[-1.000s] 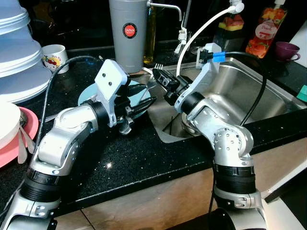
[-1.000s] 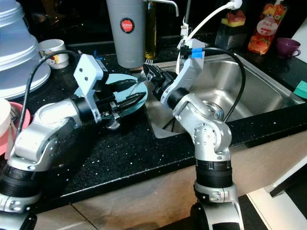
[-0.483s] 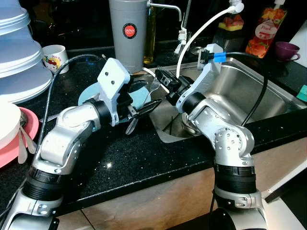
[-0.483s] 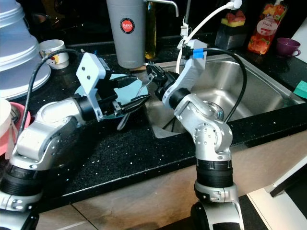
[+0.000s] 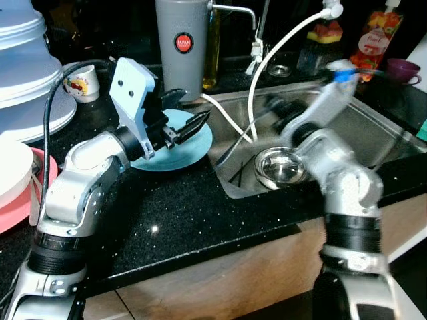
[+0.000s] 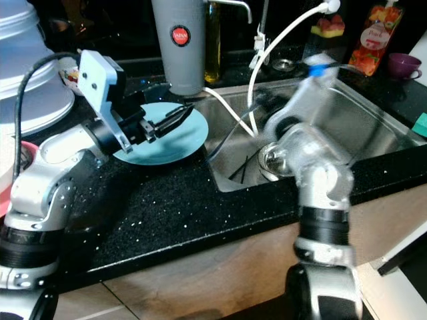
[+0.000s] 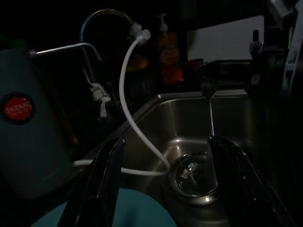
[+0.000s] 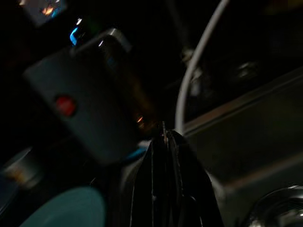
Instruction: Kitchen organization
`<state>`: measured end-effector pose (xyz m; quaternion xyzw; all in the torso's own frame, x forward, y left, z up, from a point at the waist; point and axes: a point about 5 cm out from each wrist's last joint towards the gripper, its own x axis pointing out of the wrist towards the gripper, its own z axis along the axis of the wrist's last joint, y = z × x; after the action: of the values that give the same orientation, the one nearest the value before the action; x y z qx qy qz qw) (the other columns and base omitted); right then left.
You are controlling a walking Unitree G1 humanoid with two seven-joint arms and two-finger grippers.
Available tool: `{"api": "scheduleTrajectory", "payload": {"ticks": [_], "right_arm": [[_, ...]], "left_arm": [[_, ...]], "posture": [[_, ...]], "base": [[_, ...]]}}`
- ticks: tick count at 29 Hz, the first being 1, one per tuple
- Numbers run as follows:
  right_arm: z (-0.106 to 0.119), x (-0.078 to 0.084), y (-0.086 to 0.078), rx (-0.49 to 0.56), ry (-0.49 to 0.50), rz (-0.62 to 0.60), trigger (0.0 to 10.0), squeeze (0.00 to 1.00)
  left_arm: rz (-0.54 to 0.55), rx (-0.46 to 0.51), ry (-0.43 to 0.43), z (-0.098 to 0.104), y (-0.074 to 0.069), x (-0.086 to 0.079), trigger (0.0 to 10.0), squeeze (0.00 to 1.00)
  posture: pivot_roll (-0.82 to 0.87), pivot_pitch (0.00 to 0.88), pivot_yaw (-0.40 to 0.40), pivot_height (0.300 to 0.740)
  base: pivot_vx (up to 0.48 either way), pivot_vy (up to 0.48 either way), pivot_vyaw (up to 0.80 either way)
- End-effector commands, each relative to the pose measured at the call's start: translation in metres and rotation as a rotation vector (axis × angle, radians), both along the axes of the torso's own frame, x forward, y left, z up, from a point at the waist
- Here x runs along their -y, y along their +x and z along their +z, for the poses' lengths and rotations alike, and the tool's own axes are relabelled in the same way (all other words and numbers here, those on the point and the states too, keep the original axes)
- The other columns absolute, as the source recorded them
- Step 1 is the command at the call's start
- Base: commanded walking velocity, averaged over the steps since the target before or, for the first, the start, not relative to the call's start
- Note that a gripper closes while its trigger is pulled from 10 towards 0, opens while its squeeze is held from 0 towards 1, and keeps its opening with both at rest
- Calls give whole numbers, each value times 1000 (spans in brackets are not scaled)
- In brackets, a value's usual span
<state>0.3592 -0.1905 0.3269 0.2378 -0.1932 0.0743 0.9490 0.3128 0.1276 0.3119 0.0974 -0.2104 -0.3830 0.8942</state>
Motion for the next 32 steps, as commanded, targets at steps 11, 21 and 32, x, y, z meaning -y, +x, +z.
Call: {"api": "scheduleTrajectory", "payload": {"ticks": [11,21,32], "right_arm": [[-37,-30,15,100,-320,-174,0,0],[-78,-42,24,35,-475,-258,549,0],[-90,-36,33,-39,-535,-294,10000,94]], "left_arm": [[-118,-200,51,-46,22,46,10000,0],[-171,-252,156,-69,36,71,10000,0],[-178,-218,284,-76,41,76,10000,0]], "posture": [[-15,107,37,740],[-28,117,44,740],[-32,108,42,740]], "base": [[0,0,0],[0,0,0],[0,0,0]]}}
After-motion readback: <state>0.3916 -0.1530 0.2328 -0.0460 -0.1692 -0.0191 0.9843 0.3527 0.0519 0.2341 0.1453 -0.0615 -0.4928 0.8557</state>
